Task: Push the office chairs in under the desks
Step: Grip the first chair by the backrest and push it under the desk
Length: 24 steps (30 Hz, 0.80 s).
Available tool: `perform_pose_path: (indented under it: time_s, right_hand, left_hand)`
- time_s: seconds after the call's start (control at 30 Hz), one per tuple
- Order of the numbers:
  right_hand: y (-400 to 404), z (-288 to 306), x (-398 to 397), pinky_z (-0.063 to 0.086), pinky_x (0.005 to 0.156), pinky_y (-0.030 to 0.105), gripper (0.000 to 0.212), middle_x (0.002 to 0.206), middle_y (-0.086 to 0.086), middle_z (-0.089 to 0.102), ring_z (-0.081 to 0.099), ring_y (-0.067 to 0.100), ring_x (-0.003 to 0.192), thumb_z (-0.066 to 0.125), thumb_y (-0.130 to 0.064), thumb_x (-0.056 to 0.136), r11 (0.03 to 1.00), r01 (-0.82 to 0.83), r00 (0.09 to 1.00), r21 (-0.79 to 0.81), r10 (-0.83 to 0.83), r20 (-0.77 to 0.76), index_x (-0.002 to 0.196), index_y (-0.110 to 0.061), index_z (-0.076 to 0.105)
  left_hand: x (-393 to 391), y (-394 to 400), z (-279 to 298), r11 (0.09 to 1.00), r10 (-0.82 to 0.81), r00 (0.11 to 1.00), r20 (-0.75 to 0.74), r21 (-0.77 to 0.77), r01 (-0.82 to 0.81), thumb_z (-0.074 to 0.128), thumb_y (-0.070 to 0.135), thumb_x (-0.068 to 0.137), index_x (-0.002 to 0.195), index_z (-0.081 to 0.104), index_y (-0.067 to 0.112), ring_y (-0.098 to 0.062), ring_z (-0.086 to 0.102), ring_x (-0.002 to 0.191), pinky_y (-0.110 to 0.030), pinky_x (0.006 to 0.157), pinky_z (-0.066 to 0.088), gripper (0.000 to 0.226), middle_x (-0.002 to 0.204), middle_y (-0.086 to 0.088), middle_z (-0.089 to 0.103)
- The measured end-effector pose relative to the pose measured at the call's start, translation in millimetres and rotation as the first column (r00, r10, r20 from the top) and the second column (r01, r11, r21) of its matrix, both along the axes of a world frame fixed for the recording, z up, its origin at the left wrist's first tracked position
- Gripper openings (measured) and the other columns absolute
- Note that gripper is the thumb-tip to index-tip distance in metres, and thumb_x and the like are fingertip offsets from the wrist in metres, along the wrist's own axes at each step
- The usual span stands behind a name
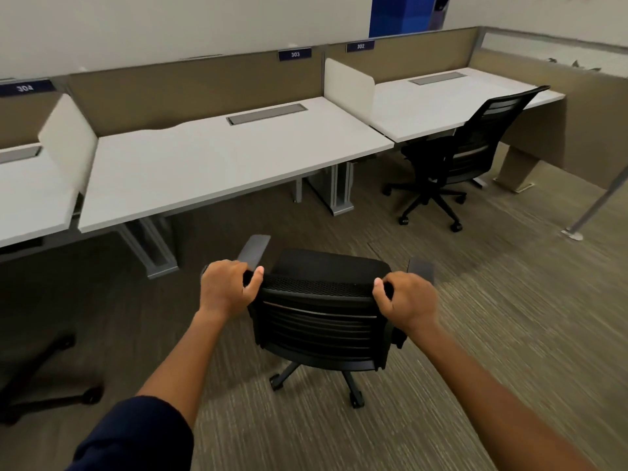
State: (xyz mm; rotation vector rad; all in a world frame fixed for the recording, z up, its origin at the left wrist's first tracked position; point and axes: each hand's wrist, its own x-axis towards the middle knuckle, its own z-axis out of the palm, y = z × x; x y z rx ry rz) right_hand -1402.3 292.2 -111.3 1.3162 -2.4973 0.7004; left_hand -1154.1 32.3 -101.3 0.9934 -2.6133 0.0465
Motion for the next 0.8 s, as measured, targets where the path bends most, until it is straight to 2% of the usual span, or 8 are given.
perform_pose_path:
  time_s: [0.17, 0.3, 0.47, 0.63, 0.73, 0.8]
  right_hand:
    - [-48, 4, -11, 0.026, 0.046, 0.028, 0.055, 0.055, 0.002, 0.056, 0.046, 0.02, 0.05, 0.032, -0.049, 0.089, 1.0, 0.0, 1.0, -0.015, 0.001, 0.016, 0.058, -0.011, 0.058]
    - [-88, 2, -28, 0.027, 0.043, 0.026, 0.052, 0.054, 0.0, 0.054, 0.046, 0.019, 0.049, 0.033, -0.047, 0.089, 1.0, 0.002, 1.0, -0.025, -0.002, 0.015, 0.058, -0.012, 0.057]
    - [-151, -1, -45, 0.025, 0.042, 0.026, 0.048, 0.05, -0.002, 0.049, 0.042, 0.016, 0.046, 0.035, -0.044, 0.089, 0.999, 0.008, 1.0, -0.052, -0.009, -0.005, 0.055, -0.014, 0.052]
    - [-218, -4, -51, 0.039, 0.042, 0.035, 0.05, 0.053, -0.001, 0.053, 0.048, 0.017, 0.049, 0.034, -0.044, 0.091, 1.0, 0.018, 1.0, -0.026, -0.018, 0.003, 0.058, -0.013, 0.056]
    - [-256, -4, -58, 0.033, 0.043, 0.031, 0.05, 0.055, -0.001, 0.053, 0.047, 0.017, 0.051, 0.031, -0.042, 0.091, 1.0, 0.021, 1.0, -0.015, -0.021, -0.006, 0.059, -0.013, 0.055]
    - [-278, 0, -65, 0.027, 0.044, 0.028, 0.05, 0.054, -0.002, 0.051, 0.046, 0.017, 0.051, 0.03, -0.041, 0.092, 0.999, 0.035, 0.999, -0.013, -0.035, -0.018, 0.058, -0.013, 0.054]
  left_hand:
    - [-15, -45, 4, 0.999, 0.017, 1.0, 0.023, -0.031, -0.016, 0.023, 0.054, 0.095, 0.071, 0.074, 0.013, -0.018, 0.057, 0.059, -0.036, 0.062, 0.043, 0.069, 0.062, 0.0, 0.063]
    - [-30, -86, 2, 0.997, 0.04, 0.999, 0.018, -0.065, -0.039, 0.025, 0.055, 0.095, 0.073, 0.076, 0.013, -0.022, 0.059, 0.061, -0.036, 0.062, 0.041, 0.07, 0.063, -0.002, 0.066]
    - [-50, -156, 0, 0.994, 0.03, 0.999, 0.029, -0.109, -0.027, 0.024, 0.059, 0.095, 0.067, 0.074, 0.015, -0.019, 0.054, 0.055, -0.032, 0.058, 0.028, 0.072, 0.057, 0.001, 0.062]
    - [-63, -232, 2, 0.997, -0.002, 0.999, 0.052, -0.078, 0.006, 0.02, 0.061, 0.095, 0.075, 0.077, 0.019, -0.016, 0.058, 0.059, -0.033, 0.058, 0.038, 0.074, 0.06, 0.004, 0.064]
    - [-73, -272, 6, 0.998, -0.033, 0.998, 0.046, -0.053, 0.036, 0.022, 0.063, 0.093, 0.08, 0.08, 0.022, -0.017, 0.059, 0.061, -0.032, 0.058, 0.034, 0.072, 0.06, 0.005, 0.064]
    - [-82, -293, 10, 0.999, -0.034, 0.998, 0.059, -0.017, 0.035, 0.022, 0.067, 0.091, 0.084, 0.08, 0.022, -0.018, 0.061, 0.064, -0.034, 0.059, 0.043, 0.073, 0.064, 0.005, 0.066]
